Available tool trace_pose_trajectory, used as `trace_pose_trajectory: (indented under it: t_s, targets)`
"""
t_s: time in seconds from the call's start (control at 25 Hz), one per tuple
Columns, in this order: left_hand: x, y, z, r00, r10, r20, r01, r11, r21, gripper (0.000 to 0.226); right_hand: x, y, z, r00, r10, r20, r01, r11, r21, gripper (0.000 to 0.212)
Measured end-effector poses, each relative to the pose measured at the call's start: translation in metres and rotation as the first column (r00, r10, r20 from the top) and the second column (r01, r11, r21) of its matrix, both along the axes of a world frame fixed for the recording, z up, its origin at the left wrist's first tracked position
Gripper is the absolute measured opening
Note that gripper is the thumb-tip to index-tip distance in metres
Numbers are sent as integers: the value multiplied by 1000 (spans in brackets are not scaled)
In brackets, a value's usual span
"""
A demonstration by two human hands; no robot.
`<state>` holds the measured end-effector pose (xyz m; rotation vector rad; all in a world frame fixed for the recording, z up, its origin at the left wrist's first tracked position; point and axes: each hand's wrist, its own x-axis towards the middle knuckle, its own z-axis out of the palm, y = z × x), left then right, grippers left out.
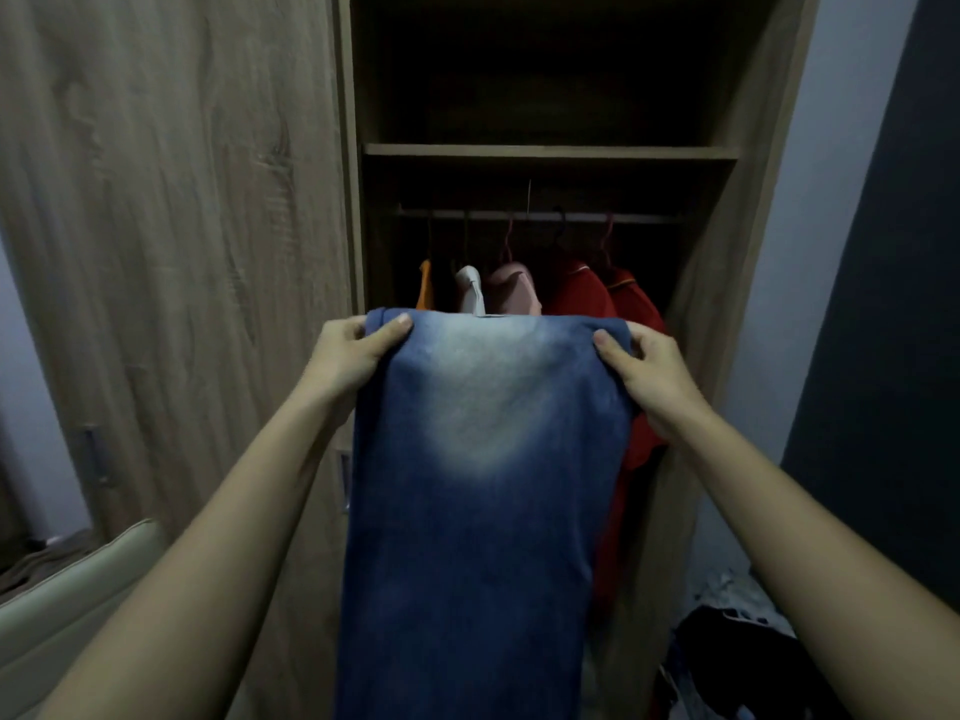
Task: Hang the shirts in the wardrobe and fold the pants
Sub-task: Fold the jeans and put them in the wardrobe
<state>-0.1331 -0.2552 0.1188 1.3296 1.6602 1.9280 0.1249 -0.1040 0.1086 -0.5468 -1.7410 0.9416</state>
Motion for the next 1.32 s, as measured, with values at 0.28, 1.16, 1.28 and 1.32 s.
trace_pose_trajectory:
  t_s: [0.28,1.16,1.28,1.32]
  targets:
    - [20,-6,32,983,12,-183,47,948,316,30,14,-2,14,994,112,12,-112,991,77,69]
    - [32,-14,27,973,-152,-174,205,916,345,28,-9,-18,-58,991,-118,-56,122,990,67,78]
    - [26,-18,33,959,-166,-231,234,923,307,27,-13,0,-79,969,-241,56,231,961,151,96]
    - [23,-20,35,955,-164,-245,236,925,299,27,-11,4,-74,954,-286,85,269,947,175,92]
